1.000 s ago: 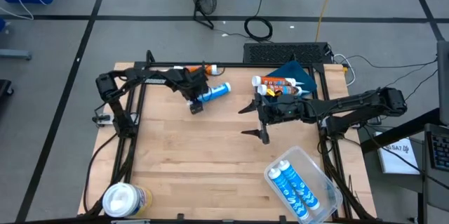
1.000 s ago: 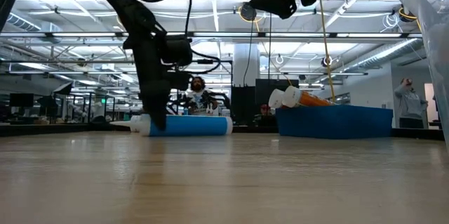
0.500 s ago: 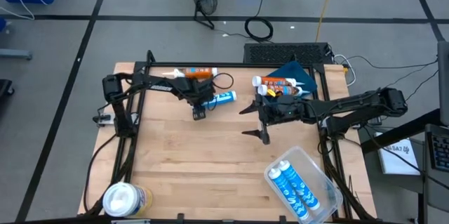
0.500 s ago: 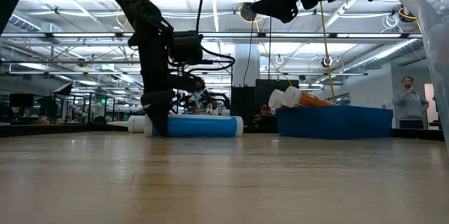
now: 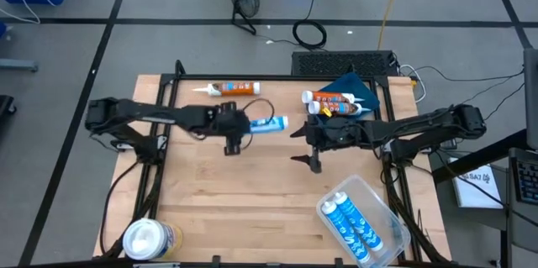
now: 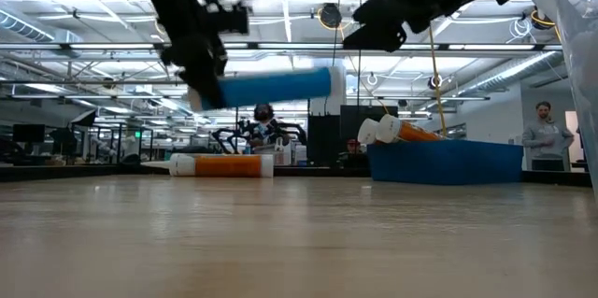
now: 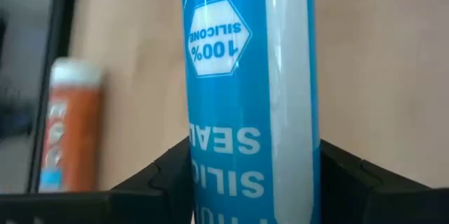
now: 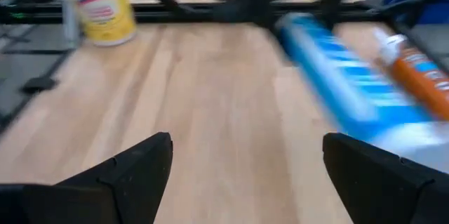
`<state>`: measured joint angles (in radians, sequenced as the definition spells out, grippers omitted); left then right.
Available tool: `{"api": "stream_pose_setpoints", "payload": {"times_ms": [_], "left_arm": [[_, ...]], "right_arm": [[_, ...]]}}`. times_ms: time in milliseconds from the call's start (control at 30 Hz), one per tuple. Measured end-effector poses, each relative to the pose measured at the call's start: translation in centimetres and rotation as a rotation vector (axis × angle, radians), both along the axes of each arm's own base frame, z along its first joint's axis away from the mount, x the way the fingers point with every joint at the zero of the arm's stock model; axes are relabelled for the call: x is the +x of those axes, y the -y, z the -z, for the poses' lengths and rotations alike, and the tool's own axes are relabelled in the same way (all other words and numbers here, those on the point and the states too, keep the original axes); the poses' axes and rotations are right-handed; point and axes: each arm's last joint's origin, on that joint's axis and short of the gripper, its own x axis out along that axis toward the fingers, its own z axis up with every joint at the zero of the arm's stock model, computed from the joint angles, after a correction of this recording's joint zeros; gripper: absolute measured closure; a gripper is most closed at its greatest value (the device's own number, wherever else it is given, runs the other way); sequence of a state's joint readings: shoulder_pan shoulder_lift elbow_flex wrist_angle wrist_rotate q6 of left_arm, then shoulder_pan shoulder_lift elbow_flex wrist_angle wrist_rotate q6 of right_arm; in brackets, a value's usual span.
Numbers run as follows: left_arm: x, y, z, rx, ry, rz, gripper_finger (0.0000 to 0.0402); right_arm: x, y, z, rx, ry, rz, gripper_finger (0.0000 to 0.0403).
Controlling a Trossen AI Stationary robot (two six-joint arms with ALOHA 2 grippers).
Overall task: Pick & place silicon tubes, Sealant and Lysol wipes
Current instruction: Put the blue sealant into the transparent bin
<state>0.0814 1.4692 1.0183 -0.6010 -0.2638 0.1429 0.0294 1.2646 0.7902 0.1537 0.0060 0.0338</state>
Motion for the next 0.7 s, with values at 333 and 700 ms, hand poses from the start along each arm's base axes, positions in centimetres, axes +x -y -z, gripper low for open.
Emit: {"api": "stream_pose_setpoints", "payload": {"times_ms": [333, 700], "left_arm": [[-0.7, 2.4, -1.4, 0.055, 0.046, 0.023, 0.0183], [-0.8, 3.2, -1.2, 0.046, 0.037, 0.004, 0.0183]], "right_arm": [[2.9, -0.1, 1.4, -0.283, 0.13, 0.04, 0.0057], [4.9, 0.1, -0.4, -0.491, -0.073, 0.183, 0.0057]]}}
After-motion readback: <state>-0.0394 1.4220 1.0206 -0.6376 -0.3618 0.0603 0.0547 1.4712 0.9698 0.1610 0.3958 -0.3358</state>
